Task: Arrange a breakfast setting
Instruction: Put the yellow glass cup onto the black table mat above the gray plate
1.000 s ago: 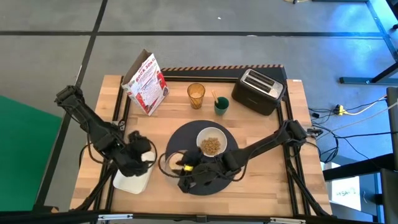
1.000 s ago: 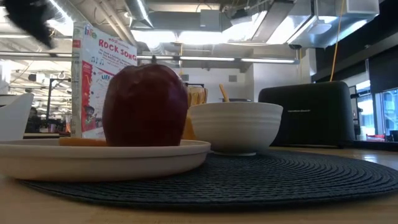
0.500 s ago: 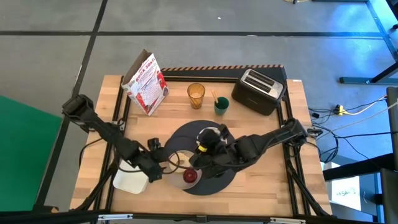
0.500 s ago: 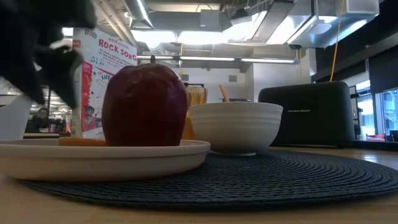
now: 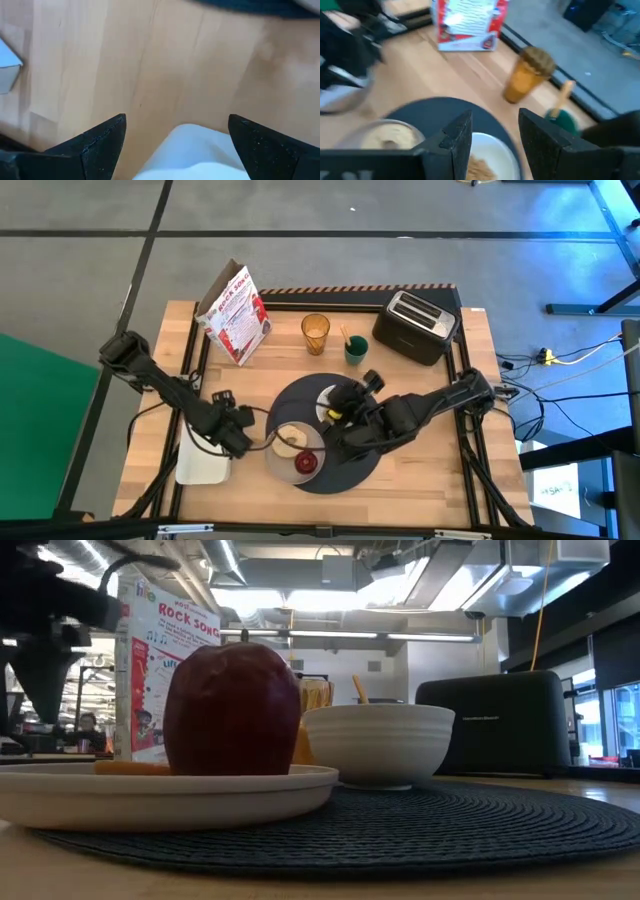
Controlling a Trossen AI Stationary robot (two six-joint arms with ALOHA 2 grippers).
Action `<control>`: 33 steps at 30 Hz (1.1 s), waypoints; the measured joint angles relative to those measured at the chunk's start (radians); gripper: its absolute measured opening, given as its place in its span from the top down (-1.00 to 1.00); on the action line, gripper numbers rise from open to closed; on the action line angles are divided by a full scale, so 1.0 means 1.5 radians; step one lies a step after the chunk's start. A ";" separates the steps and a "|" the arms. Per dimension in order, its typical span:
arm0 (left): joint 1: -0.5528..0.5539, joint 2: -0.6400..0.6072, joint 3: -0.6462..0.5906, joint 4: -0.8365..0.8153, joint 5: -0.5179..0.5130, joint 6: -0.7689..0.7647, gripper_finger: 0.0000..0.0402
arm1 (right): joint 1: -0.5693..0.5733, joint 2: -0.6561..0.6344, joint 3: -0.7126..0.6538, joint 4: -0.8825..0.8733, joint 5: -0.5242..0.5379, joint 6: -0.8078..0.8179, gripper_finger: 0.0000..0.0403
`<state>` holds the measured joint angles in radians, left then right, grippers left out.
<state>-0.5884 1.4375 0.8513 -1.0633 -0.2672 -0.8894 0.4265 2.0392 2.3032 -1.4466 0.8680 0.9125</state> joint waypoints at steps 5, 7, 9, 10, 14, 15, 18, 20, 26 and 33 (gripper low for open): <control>0.013 -0.050 0.020 0.016 -0.020 0.003 -0.72 | -0.038 -0.036 0.000 -0.087 -0.011 -0.016 0.24; 0.030 -0.073 0.037 0.034 -0.052 0.010 -0.72 | -0.064 -0.056 0.000 -0.082 -0.031 -0.077 0.24; 0.053 -0.096 0.054 0.056 -0.086 0.026 -0.72 | -0.101 -0.074 0.000 -0.083 -0.077 -0.146 0.24; 0.068 -0.106 0.062 0.079 -0.104 0.039 -0.72 | -0.126 -0.084 0.000 -0.084 -0.114 -0.184 0.24; 0.139 -0.140 0.084 0.216 -0.182 0.129 -0.72 | -0.243 -0.104 0.000 -0.077 -0.238 -0.336 0.24; 0.157 -0.143 0.087 0.265 -0.198 0.160 -0.72 | -0.272 -0.104 0.000 -0.076 -0.253 -0.370 0.24; 0.212 -0.143 0.095 0.419 -0.217 0.260 -0.72 | -0.367 -0.105 0.000 -0.055 -0.337 -0.460 0.24; 0.245 -0.140 0.098 0.518 -0.218 0.306 -0.72 | -0.430 -0.105 -0.001 -0.033 -0.441 -0.508 0.24; 0.314 -0.135 0.099 0.620 -0.219 0.273 -0.72 | -0.577 -0.104 -0.048 0.034 -0.612 -0.597 0.21; 0.320 -0.138 0.099 0.609 -0.212 0.248 -0.72 | -0.678 -0.105 -0.147 0.054 -0.763 -0.675 0.00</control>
<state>-0.1088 1.2301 0.9997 -0.1493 -0.5857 -0.5167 -0.5900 1.8820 2.0820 -1.3650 -0.2759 -0.1003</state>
